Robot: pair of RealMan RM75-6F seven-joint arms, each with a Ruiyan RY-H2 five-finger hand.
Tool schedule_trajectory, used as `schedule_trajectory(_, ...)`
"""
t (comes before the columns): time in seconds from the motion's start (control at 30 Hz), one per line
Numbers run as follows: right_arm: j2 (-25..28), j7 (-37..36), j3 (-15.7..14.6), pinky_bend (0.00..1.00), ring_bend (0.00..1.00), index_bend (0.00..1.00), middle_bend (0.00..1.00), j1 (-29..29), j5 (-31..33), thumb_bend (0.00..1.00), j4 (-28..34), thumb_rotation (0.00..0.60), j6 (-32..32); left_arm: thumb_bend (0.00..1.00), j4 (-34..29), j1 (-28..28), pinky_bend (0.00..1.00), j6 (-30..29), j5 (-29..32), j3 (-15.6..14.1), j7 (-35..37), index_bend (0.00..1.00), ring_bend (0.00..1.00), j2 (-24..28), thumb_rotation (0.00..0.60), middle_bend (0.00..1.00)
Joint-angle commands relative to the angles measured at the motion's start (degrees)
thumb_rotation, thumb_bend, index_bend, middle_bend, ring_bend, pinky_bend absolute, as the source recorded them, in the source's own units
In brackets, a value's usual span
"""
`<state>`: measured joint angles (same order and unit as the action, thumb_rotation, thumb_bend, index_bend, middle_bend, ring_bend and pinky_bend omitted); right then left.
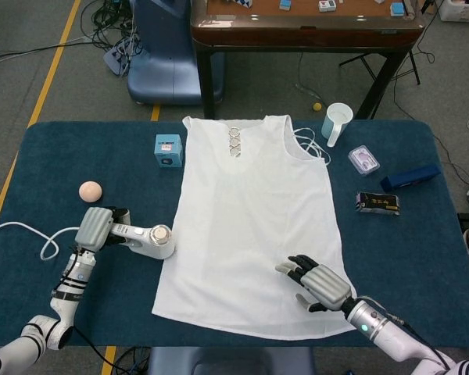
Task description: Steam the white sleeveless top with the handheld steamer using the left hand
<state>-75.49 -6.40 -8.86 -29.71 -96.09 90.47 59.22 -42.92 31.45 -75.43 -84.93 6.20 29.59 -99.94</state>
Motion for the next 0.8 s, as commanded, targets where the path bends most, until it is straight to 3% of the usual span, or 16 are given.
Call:
schedule_trajectory(0.03, 1.8, 0.6, 0.9, 0.02, 0.00, 0.00, 0.13, 0.2, -0.8, 0.28, 1.8, 0.599, 1.9, 0.25, -0.1, -0.7, 0.64, 0.0, 0.9, 0.6, 1.0, 0.89, 0.63, 0.5, 0.600, 0.77)
schedule_trajectory(0.23, 7.0, 1.7, 3.5, 0.02, 0.00, 0.00, 0.13, 0.7, -0.7, 0.18, 6.7, 0.596, 6.3, 0.25, 1.2, -2.1, 0.64, 2.0, 3.5, 1.9, 5.4, 0.89, 0.63, 0.7, 0.600, 0.77)
schedule_trajectory(0.47, 13.7, 4.6, 6.7, 0.02, 0.00, 0.00, 0.13, 2.0, 0.7, 0.14, 11.4, 0.579, 10.9, 0.25, 8.2, -2.5, 0.64, 3.1, 4.7, 2.9, 9.7, 0.89, 0.63, -1.9, 0.600, 0.78)
schedule_trajectory(0.8, 17.0, 4.1, 7.6, 0.02, 0.00, 0.00, 0.13, 4.2, 1.3, 0.13, 13.6, 0.567, 13.3, 0.25, 19.2, -2.1, 0.64, 4.1, 3.6, 1.8, 12.4, 0.88, 0.62, -6.6, 0.600, 0.76)
